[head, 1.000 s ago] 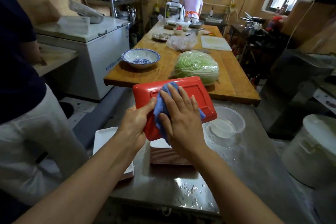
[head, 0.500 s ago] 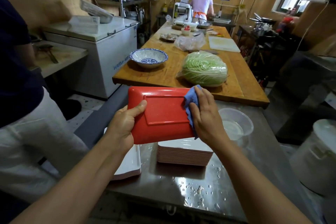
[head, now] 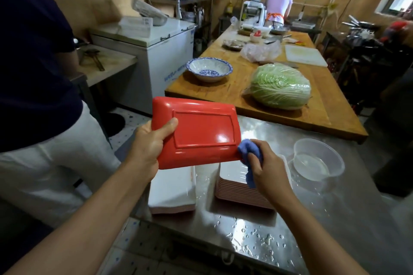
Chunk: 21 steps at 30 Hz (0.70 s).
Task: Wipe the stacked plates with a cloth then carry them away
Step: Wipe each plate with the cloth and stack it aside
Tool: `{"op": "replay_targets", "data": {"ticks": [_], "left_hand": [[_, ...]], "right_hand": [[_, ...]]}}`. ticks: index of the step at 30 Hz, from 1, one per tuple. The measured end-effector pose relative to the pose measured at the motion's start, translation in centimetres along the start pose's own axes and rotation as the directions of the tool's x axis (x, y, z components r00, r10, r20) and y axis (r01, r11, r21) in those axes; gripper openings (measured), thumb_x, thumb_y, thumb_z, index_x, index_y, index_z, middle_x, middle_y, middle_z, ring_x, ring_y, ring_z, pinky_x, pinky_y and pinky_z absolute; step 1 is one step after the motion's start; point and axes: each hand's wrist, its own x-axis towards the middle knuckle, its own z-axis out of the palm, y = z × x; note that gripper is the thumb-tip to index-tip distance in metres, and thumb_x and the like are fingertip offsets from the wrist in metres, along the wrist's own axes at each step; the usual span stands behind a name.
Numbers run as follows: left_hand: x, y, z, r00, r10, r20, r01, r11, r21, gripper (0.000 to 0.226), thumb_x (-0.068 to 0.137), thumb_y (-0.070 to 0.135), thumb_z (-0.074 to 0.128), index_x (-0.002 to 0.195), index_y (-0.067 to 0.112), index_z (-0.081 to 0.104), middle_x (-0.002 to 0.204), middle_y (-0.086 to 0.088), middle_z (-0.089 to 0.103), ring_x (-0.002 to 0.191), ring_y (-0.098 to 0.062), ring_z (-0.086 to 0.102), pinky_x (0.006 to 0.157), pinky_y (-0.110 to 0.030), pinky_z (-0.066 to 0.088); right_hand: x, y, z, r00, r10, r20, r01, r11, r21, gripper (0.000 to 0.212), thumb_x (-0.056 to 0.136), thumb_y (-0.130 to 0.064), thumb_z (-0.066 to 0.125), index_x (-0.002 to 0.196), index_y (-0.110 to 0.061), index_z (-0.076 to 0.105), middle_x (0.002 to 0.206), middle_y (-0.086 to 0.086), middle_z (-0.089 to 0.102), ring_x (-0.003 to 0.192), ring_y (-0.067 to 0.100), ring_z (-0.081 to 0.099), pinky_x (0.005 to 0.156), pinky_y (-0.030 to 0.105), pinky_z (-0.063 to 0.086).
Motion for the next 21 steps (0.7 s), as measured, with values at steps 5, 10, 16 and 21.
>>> {"op": "replay_targets", "data": {"ticks": [5,10,16,21], "left_hand": [[-0.2,-2.0,-2.6,0.859,0.453,0.238,-0.484,0.571,0.663,0.012,0.081,0.023,0.072,0.093,0.021,0.068,0.076,0.01,0.067,0.07,-0.008,0.064,0.062,-0.022,0.05],[-0.1,-7.1,-5.0,0.731,0.38,0.566,-0.616,0.011,0.788,0.016,0.072,0.012,0.079,0.077,0.009,0.064,0.074,-0.005,0.061,0.066,-0.026,0.059,0.054,-0.037,0.051],[-0.3,-11.1,-6.4,0.658,0.28,0.699,-0.671,-0.202,0.713,0.009,0.068,0.004,0.066,0.065,0.011,0.061,0.062,-0.005,0.056,0.055,-0.026,0.055,0.036,-0.03,0.042],[-0.4,-12.7,-6.6,0.638,0.263,0.724,-0.663,-0.291,0.69,0.028,0.07,0.005,0.043,0.069,0.014,0.069,0.059,-0.001,0.055,0.051,-0.022,0.054,0.034,-0.026,0.036]], "right_hand": [[0.3,-0.2,0.9,0.997,0.013,0.081,-0.012,1.0,-0.014,0.048,0.084,-0.01,0.062,0.129,-0.021,0.05,0.114,0.004,0.062,0.099,0.02,0.057,0.078,0.027,0.04],[-0.2,0.2,1.9,0.995,0.031,0.095,-0.03,1.0,-0.007,0.049,0.08,-0.005,0.066,0.124,-0.023,0.053,0.102,-0.001,0.064,0.091,0.016,0.058,0.071,0.02,0.037],[-0.5,0.8,2.4,0.992,0.039,0.121,-0.043,0.998,0.037,0.038,0.082,-0.007,0.063,0.115,-0.024,0.056,0.095,-0.01,0.063,0.085,0.009,0.059,0.068,0.005,0.04],[-0.9,1.2,2.7,0.988,0.051,0.148,-0.058,0.997,0.042,0.034,0.085,-0.01,0.063,0.114,-0.026,0.057,0.094,-0.026,0.057,0.086,-0.012,0.055,0.069,0.0,0.038]]}}
